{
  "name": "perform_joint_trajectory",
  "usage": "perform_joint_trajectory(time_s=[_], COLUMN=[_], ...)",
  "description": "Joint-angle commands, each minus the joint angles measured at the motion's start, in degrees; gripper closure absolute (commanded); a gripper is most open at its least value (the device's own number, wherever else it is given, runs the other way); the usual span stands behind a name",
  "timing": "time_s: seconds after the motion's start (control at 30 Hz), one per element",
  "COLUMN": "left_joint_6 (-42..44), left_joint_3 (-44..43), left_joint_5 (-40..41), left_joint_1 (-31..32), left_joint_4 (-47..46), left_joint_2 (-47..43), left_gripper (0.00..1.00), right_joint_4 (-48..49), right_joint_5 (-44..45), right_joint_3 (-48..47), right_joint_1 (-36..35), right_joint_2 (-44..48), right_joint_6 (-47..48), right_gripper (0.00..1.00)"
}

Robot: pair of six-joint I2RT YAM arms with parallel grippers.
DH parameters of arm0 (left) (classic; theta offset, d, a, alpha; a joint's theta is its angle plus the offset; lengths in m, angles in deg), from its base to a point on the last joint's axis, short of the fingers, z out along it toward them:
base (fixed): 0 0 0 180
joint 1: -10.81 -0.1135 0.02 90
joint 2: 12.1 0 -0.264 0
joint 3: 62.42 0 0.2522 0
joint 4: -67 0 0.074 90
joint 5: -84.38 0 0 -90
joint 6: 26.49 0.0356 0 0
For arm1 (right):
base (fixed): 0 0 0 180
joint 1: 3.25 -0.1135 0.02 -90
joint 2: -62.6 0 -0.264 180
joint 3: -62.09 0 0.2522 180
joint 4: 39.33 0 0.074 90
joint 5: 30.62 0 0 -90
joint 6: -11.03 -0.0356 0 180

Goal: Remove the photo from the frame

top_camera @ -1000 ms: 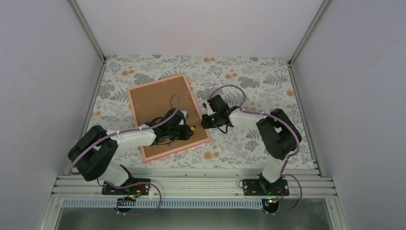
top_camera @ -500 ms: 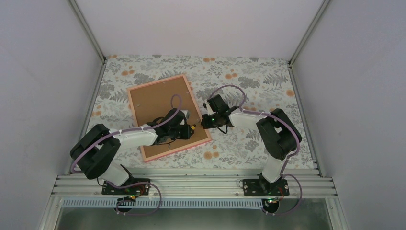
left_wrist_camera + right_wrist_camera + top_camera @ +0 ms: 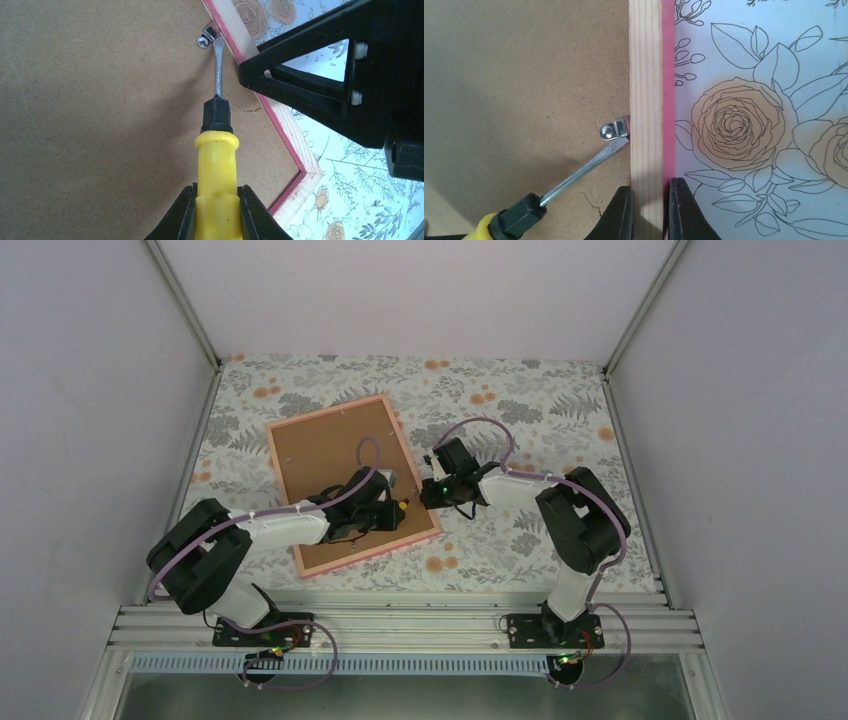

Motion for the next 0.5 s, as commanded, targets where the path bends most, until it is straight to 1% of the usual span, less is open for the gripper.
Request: perform_joint_trajectory(time_s=[0.0, 0.2, 0.47], left_joint_6=[-2.98, -4.13, -4.11], left_joint_3=[0.41, 0.50, 1.34], left_joint_5=[6.03, 7.89, 5.24], left_joint_1=[-0.61, -0.89, -1.14], left_joint_4=[0.00, -0.55, -0.47], left_joint_2=[0.71, 1.16, -0.08], left_gripper=[0.98, 0.98, 0.98], right_joint_4=[-3.02, -2.68, -2.66], right_joint_5=[-1.27, -1.43, -0.87], right_joint_3=[1.96, 2.49, 2.71], right_joint_1=[-1.31, -1.31, -1.31], right_joint_2=[0.41, 0.65, 1.14], right_joint_6=[-0.56, -0.93, -1.13], right_gripper=[0.96, 0.96, 0.96])
